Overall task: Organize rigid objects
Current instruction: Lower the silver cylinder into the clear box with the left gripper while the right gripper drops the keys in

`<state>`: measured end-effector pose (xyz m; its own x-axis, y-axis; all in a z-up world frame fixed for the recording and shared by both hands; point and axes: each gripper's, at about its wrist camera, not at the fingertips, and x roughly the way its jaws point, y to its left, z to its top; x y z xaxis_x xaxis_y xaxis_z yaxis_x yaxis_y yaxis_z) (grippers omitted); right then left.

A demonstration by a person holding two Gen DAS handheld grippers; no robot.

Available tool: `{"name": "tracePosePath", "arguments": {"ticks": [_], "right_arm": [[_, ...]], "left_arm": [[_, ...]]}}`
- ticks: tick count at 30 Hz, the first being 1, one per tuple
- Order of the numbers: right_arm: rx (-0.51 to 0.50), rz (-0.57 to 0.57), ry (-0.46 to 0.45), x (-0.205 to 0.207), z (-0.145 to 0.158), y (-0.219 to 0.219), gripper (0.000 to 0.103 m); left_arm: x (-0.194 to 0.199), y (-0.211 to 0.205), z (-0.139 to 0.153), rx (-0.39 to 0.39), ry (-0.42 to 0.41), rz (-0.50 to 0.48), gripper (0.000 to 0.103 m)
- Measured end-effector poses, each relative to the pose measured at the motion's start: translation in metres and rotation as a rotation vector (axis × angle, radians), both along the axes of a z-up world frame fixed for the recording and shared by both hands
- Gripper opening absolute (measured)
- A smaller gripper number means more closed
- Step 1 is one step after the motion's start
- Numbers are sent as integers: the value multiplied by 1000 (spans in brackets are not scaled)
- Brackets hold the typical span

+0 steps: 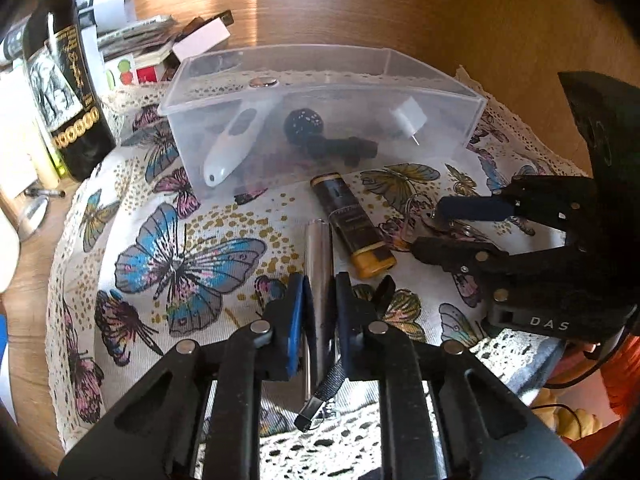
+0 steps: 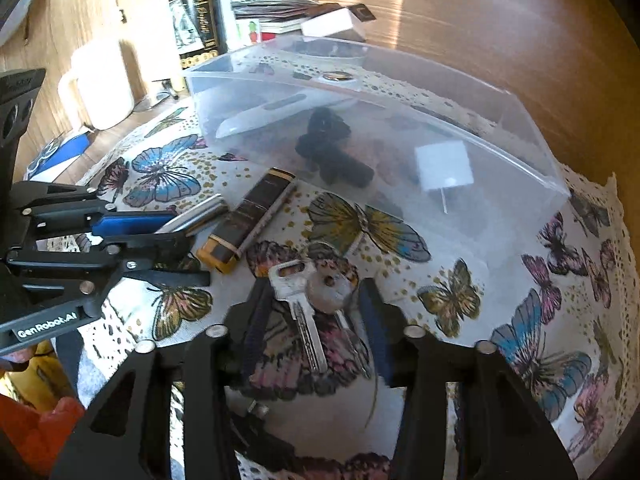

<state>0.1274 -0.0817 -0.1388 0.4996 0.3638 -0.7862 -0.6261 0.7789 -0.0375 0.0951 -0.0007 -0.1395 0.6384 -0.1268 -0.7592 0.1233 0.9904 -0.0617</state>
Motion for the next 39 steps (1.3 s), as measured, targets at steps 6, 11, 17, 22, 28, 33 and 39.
{"name": "tracePosePath", "arguments": {"ticks": [6,11,17,22,28,33,39], "right_arm": [[-3,-5,-21,1,2,7,8],[33,-47,-43,2,8,-1,8],[95,-90,-110,-5,33,-14,8],[148,-113,-165,-9,58,-24,8],[208,-139,-239,-4,87,-30,8],[250,-147,-286,6,105,-29,8],[292,-148,-333,23,128,-27,8]], "left_arm": [[2,0,4,-8,-14,17,15],[-6,9,21,-6,-65,47,15],[-9,22,46,-21,-135,72,15],[-9,27,68,-41,-199,88,15],[-6,28,95,-38,-274,94,15],[0,36,117,-48,-324,107,15],[18,39,142,-20,-384,127,15]]}}
